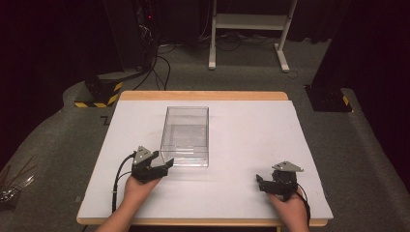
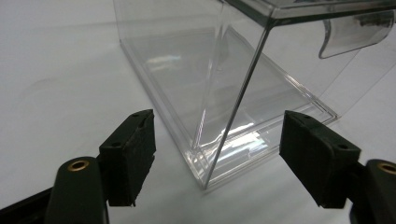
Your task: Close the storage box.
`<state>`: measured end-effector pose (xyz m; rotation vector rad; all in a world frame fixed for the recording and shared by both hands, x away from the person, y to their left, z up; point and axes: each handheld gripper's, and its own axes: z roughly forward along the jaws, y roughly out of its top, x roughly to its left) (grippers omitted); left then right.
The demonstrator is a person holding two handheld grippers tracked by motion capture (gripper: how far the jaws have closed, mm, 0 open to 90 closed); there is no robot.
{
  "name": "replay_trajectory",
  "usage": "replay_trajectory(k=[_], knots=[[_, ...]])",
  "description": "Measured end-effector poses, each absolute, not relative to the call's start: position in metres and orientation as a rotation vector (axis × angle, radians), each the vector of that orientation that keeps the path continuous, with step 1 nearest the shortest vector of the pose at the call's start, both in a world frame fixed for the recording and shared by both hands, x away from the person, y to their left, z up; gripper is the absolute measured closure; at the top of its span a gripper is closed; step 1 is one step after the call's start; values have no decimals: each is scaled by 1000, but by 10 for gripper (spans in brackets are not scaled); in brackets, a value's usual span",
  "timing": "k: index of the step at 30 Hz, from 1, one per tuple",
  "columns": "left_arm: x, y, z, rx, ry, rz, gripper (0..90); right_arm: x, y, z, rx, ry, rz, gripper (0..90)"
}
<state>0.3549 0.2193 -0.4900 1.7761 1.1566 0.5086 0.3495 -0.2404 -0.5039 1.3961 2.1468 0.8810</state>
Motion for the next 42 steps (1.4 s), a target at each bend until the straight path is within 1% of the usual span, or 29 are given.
replay_trajectory(k=[9, 11, 15, 16, 19, 20, 24, 27, 29, 42], knots=[[342, 253, -489, 1784, 1193, 526, 276, 350, -240, -504, 1394, 2147, 880, 139], [338, 269, -495, 1790, 1233, 533, 275, 349, -240, -504, 1394, 2148, 880, 139], [335, 283, -502, 1799, 1294, 549, 265, 349, -240, -504, 1394, 2148, 880, 139], [333, 292, -503, 1795, 1334, 528, 260, 349, -240, -504, 1394, 2148, 879, 139], [330, 297, -503, 1819, 1348, 559, 252, 349, -240, -504, 1394, 2148, 879, 139], [328, 301, -504, 1873, 1368, 580, 243, 349, -240, -504, 1394, 2149, 879, 139], [325, 305, -506, 1931, 1380, 600, 216, 349, -240, -504, 1394, 2148, 880, 139], [324, 301, -508, 1971, 1366, 617, 178, 349, -240, -504, 1392, 2147, 880, 139], [324, 300, -508, 1977, 1359, 622, 189, 349, -240, -504, 1393, 2147, 880, 140], [324, 301, -508, 1968, 1361, 604, 187, 349, -240, -504, 1394, 2148, 878, 139]])
